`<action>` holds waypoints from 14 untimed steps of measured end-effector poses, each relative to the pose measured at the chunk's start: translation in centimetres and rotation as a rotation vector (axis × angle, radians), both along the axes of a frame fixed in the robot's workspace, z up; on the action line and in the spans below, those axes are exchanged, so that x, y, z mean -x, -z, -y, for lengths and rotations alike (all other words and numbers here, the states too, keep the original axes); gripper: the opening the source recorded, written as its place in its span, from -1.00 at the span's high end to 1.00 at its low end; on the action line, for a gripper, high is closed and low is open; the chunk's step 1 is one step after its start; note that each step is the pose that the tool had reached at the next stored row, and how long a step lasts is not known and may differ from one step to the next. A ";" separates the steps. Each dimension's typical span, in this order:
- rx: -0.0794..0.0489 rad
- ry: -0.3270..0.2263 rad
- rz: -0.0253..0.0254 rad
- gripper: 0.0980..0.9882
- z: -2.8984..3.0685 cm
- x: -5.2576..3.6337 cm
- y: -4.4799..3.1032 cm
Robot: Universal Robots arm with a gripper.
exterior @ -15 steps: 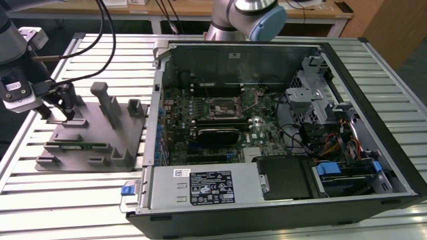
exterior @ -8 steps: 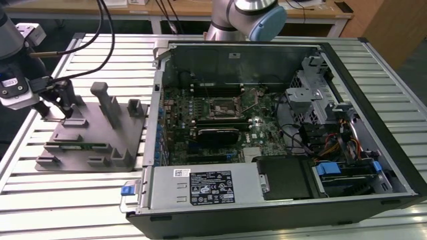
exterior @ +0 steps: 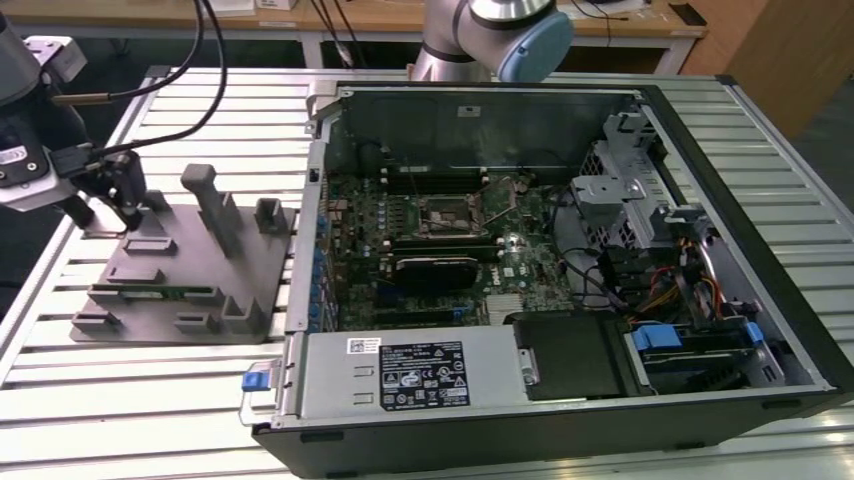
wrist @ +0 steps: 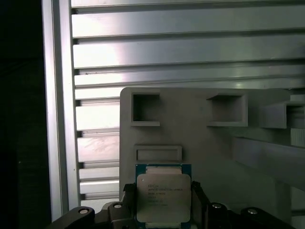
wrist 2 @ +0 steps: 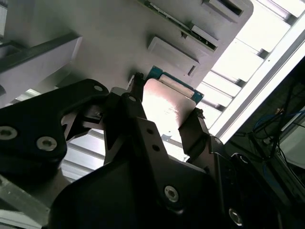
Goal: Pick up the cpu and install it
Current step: 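Pick up the cpu and move it towards the insertion slot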
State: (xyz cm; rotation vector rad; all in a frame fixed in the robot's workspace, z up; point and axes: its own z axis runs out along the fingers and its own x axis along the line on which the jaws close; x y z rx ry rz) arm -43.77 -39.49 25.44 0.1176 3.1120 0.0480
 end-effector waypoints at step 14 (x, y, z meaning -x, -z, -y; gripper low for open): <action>0.000 0.000 0.0001 0.00 0.00 0.00 -1.86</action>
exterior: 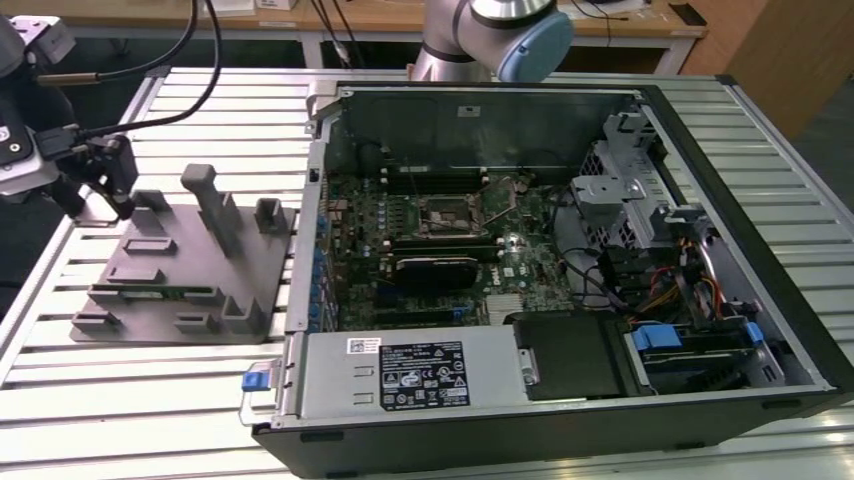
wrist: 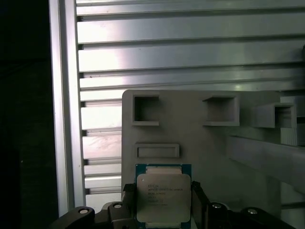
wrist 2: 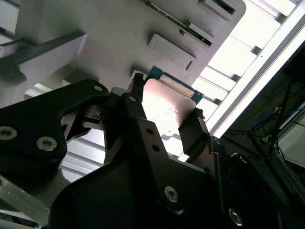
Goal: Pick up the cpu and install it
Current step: 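Pick up the cpu and move it towards the insertion slot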
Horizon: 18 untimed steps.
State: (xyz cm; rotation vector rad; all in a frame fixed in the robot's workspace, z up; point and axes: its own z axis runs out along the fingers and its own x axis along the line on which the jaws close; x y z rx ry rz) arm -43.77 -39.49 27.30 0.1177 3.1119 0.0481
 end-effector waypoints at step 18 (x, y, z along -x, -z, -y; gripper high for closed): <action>0.000 0.000 0.0000 0.00 0.00 0.00 -1.81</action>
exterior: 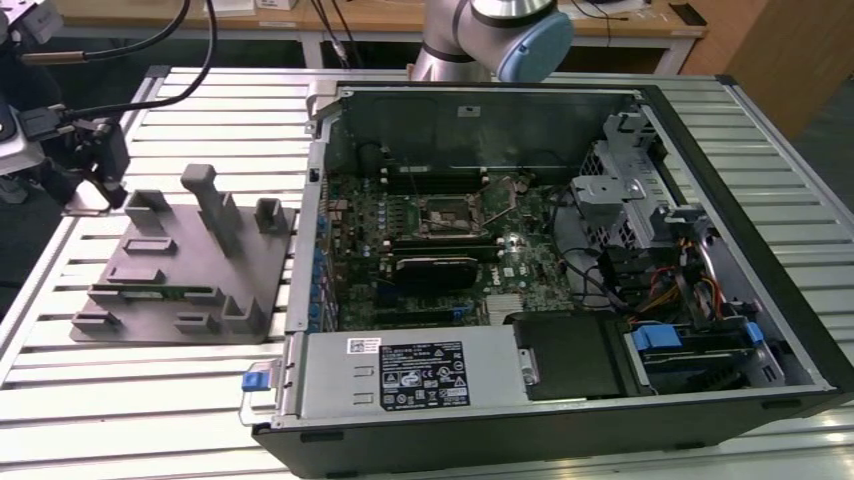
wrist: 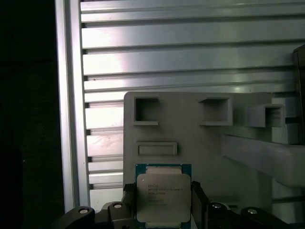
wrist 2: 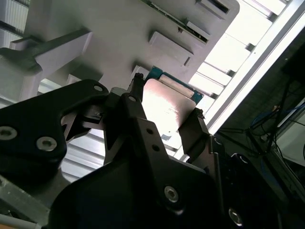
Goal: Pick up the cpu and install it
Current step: 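Pick up the cpu and move it towards the insertion slot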
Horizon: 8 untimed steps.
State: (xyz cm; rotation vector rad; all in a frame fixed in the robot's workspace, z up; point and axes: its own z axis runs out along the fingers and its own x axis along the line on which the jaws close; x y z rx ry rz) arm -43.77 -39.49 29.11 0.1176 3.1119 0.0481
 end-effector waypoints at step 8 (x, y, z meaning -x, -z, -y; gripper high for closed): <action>0.000 0.000 0.0000 0.00 0.00 0.00 -1.00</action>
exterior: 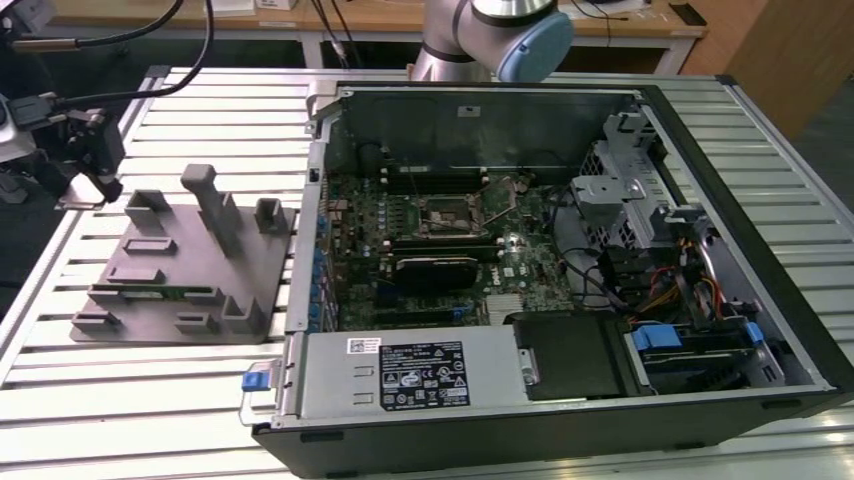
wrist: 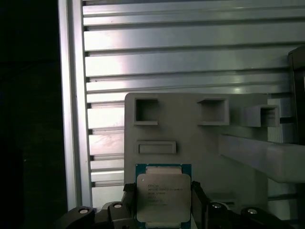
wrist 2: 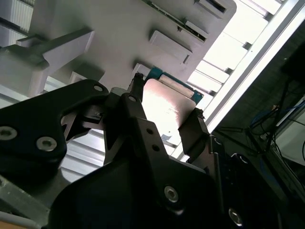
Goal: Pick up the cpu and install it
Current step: 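Pick up the cpu and move it towards the insertion slot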
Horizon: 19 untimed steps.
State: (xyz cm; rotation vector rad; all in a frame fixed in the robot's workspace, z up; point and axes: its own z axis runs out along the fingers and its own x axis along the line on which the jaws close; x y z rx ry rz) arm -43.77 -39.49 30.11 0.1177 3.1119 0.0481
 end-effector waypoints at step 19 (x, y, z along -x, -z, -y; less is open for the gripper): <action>0.000 0.000 0.0000 0.00 0.00 0.00 -2.26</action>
